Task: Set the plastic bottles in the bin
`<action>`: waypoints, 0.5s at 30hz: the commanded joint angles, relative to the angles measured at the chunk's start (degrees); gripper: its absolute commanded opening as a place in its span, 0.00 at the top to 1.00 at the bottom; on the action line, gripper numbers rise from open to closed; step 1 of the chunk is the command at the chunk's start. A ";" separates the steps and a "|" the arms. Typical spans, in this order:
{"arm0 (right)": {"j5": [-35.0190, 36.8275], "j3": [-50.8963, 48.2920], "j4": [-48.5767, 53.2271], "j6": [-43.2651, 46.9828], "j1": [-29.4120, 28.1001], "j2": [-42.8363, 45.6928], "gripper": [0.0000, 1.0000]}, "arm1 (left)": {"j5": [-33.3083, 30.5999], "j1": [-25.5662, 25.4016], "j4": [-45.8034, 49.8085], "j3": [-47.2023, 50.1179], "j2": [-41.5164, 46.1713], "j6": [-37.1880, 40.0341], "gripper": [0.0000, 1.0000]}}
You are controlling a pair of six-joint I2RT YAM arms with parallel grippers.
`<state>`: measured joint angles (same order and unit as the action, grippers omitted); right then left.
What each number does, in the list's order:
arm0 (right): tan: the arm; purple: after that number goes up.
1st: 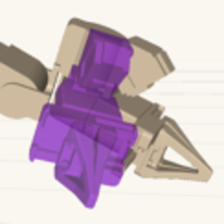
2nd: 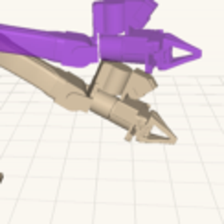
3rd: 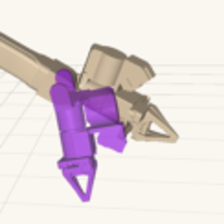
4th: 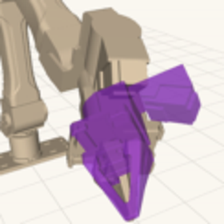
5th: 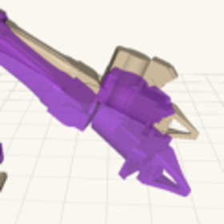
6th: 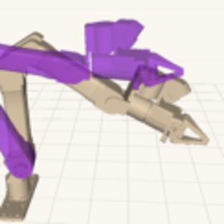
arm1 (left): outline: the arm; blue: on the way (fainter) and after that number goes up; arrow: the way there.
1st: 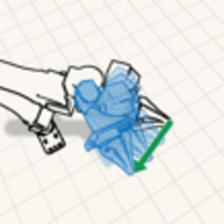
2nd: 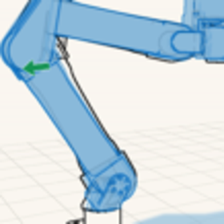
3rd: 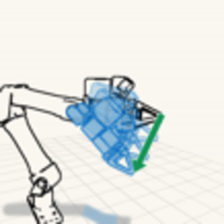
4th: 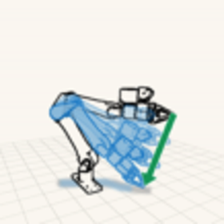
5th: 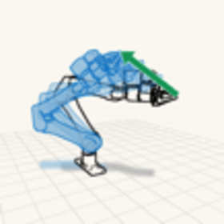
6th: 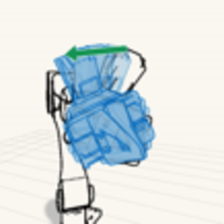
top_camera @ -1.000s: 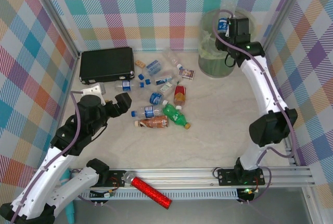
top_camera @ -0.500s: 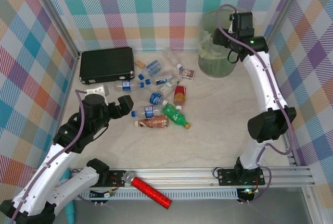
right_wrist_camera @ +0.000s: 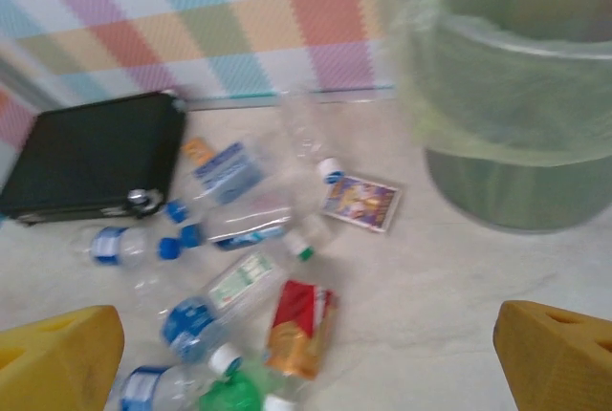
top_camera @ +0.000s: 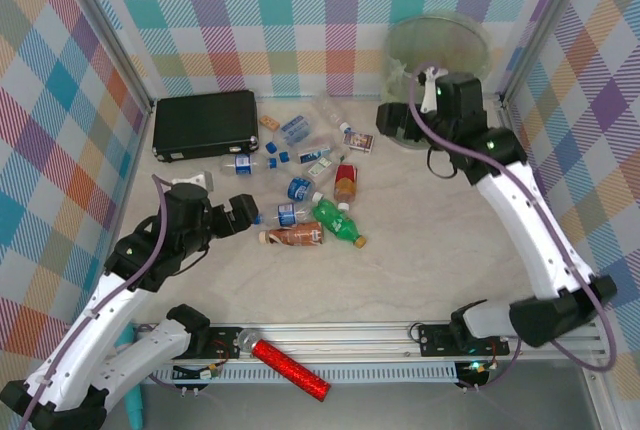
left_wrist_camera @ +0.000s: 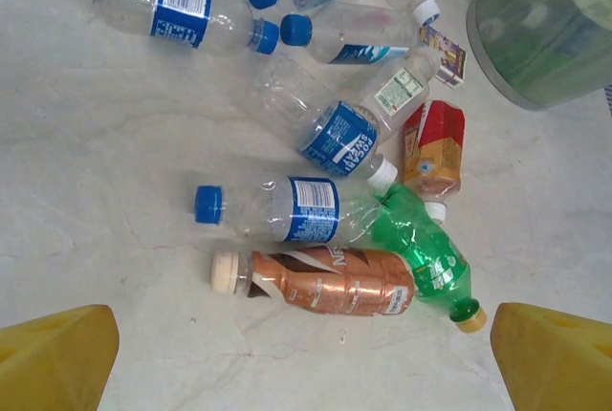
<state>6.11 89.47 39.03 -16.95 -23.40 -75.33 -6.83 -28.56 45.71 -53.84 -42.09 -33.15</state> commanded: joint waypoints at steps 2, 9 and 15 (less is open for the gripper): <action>-0.65 -6.24 -4.30 -2.03 -2.31 5.35 0.01 | 1.50 0.54 2.35 1.42 1.33 -2.11 0.00; -2.95 -10.87 -5.35 -1.90 -3.59 7.90 0.01 | 1.80 0.54 -0.58 3.14 -2.63 -4.02 0.00; -6.35 -13.64 -8.07 -1.66 -4.06 7.92 0.01 | 4.04 0.40 -6.69 3.98 -11.30 -6.46 0.02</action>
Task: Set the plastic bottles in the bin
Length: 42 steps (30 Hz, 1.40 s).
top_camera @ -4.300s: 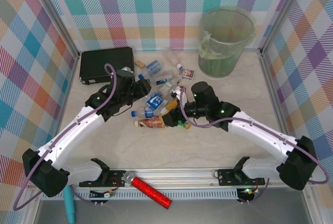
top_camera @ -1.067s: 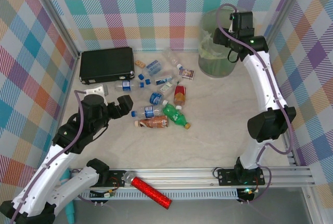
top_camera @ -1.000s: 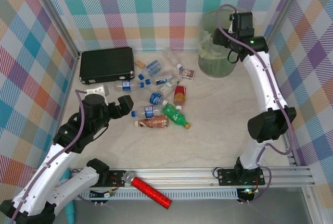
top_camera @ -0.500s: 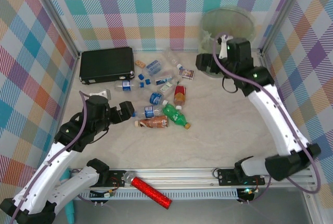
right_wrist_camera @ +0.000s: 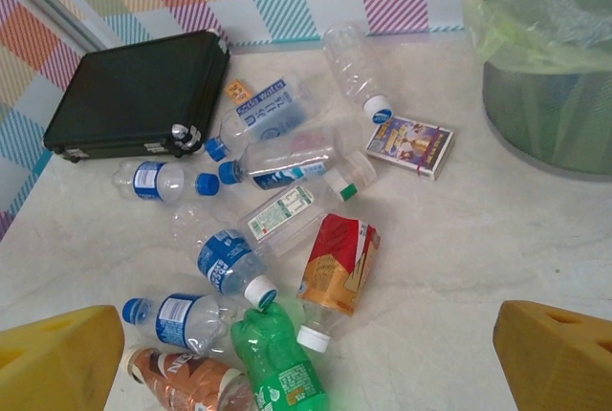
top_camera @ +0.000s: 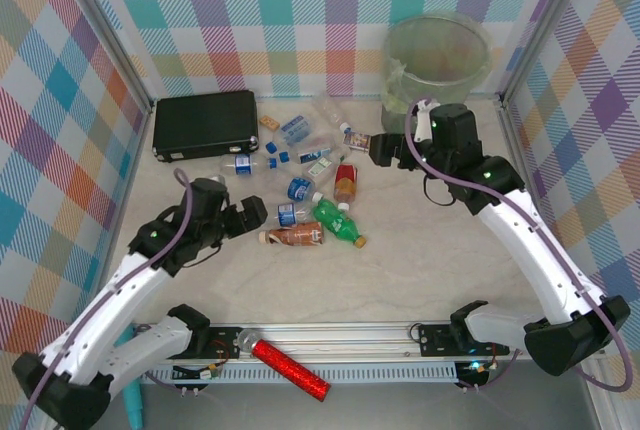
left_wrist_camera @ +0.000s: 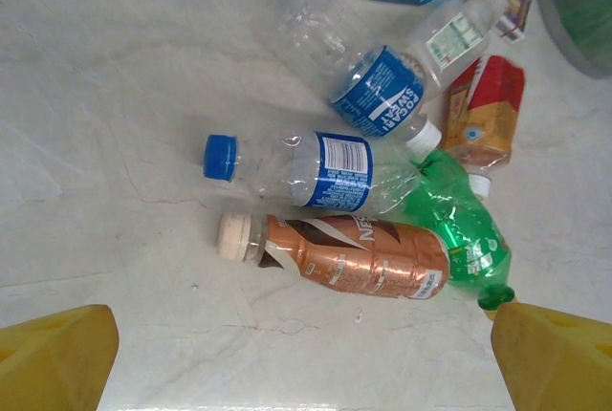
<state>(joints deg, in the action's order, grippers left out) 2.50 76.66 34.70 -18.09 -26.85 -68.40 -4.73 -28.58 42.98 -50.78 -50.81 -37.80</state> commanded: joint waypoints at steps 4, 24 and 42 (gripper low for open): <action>-4.13 -1.41 -3.95 -0.24 -2.05 0.16 0.01 | 2.52 -0.92 -5.65 0.58 -10.70 -5.99 0.06; -2.41 -15.22 -10.07 -0.23 -12.24 6.38 0.01 | -6.00 -9.48 -20.49 14.61 -20.32 -42.36 0.17; -18.62 -9.87 -8.66 15.50 -20.91 -18.77 0.03 | -18.79 -4.67 -2.25 13.96 -0.06 -32.43 0.07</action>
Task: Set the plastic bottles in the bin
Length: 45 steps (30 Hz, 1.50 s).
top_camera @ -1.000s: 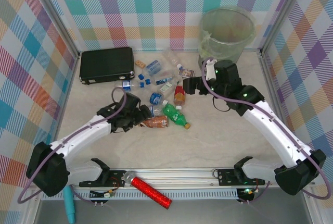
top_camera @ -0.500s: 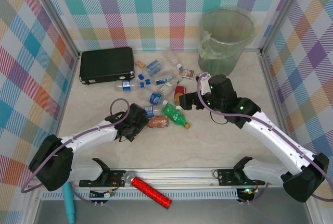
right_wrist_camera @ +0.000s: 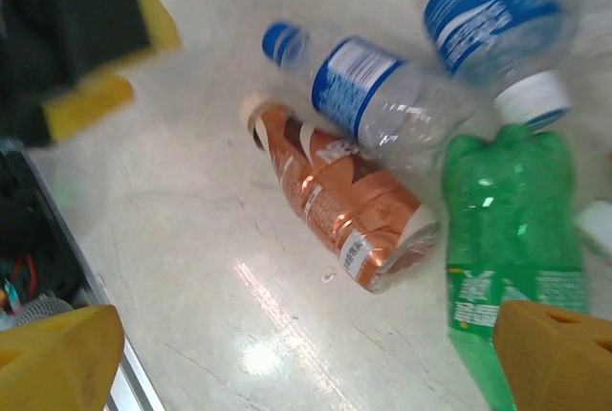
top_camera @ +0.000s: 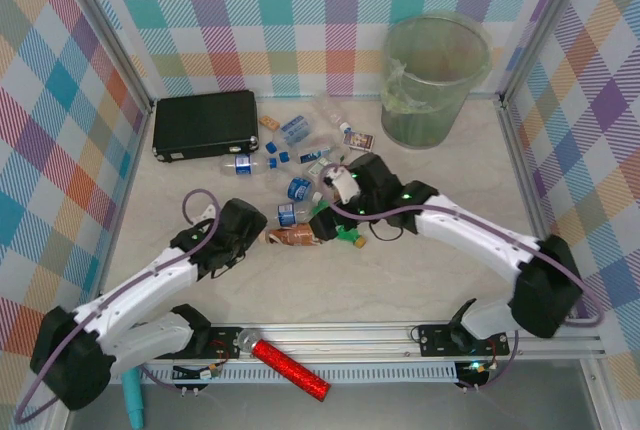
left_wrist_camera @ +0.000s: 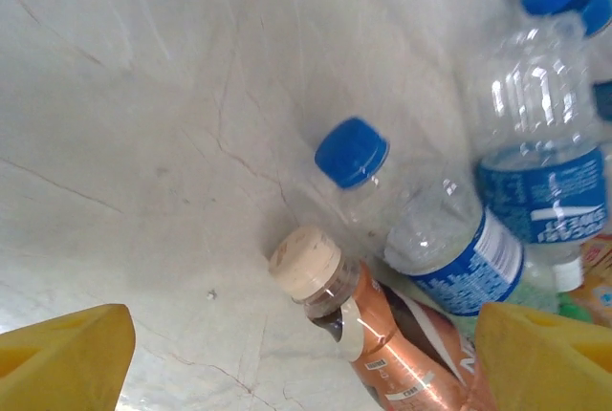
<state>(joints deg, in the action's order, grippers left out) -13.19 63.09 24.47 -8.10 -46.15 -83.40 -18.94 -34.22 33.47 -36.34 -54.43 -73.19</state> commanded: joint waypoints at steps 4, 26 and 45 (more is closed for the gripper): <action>-0.95 7.88 3.64 9.65 -4.72 -12.57 0.06 | -7.20 1.70 11.88 -0.31 11.10 4.54 0.04; 11.06 25.03 15.84 15.94 -10.97 -30.33 0.11 | -10.74 1.87 18.75 0.06 23.21 8.74 0.00; 14.70 44.23 28.37 17.33 -15.00 -44.39 0.25 | -21.76 1.88 32.52 -7.94 34.80 11.40 0.01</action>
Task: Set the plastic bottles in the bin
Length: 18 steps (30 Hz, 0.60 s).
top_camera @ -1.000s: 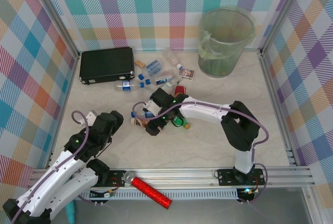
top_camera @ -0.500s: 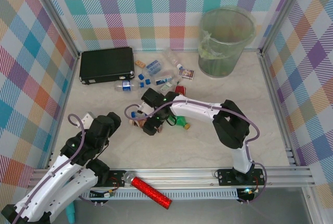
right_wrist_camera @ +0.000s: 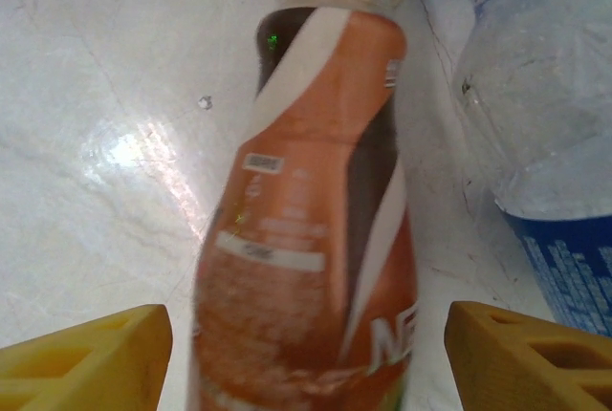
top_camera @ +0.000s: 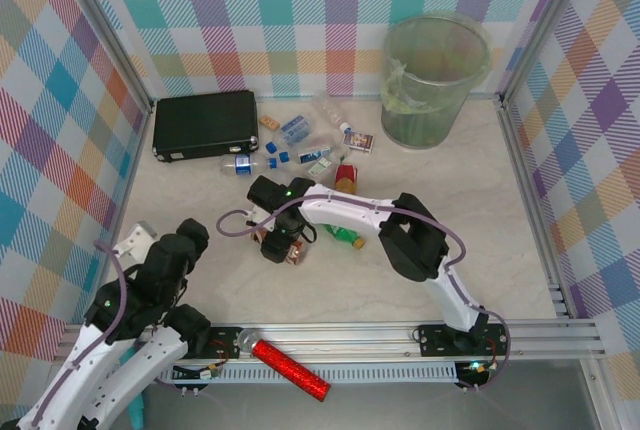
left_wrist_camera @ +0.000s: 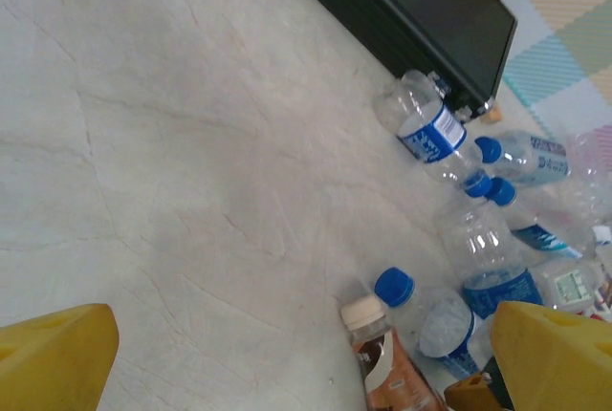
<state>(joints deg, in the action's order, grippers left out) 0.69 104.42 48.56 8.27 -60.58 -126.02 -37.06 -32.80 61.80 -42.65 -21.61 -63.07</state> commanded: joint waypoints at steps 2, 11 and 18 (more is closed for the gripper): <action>1.59 5.59 6.58 0.87 -0.91 -3.99 0.28 | -4.13 0.45 4.79 -1.73 3.61 1.38 0.00; 3.51 17.05 15.23 0.01 -2.44 -12.22 0.34 | -4.25 0.50 6.08 -1.86 5.62 1.59 0.00; 5.12 22.01 20.02 -0.31 -3.19 -15.64 0.39 | -3.87 0.45 6.39 -1.61 5.87 1.73 0.00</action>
<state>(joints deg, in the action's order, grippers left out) 4.82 124.03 64.12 8.16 -63.33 -140.53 -39.77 -32.80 66.17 -43.22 -16.45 -62.06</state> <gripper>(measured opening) 0.622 0.997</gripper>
